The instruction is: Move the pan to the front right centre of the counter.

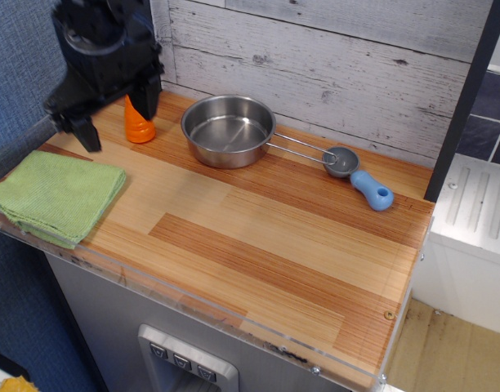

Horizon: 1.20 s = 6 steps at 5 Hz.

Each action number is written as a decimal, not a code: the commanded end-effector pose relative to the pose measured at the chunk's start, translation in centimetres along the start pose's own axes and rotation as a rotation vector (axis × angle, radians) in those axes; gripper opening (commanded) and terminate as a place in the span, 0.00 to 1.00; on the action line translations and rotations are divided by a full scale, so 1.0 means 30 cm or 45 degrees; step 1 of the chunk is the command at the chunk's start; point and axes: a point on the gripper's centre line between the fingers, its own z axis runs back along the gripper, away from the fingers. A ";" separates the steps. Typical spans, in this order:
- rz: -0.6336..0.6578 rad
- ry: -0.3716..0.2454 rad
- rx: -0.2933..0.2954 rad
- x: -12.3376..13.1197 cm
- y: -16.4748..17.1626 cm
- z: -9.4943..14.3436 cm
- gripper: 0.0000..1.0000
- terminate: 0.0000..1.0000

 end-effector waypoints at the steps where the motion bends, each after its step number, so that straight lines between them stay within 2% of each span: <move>1: -0.024 -0.013 -0.070 -0.003 -0.106 -0.067 1.00 0.00; 3: -0.063 -0.027 -0.187 0.003 -0.205 -0.135 1.00 0.00; 4: -0.073 -0.041 -0.223 -0.013 -0.266 -0.134 1.00 0.00; 6: -0.114 0.044 -0.310 -0.067 -0.304 -0.181 1.00 0.00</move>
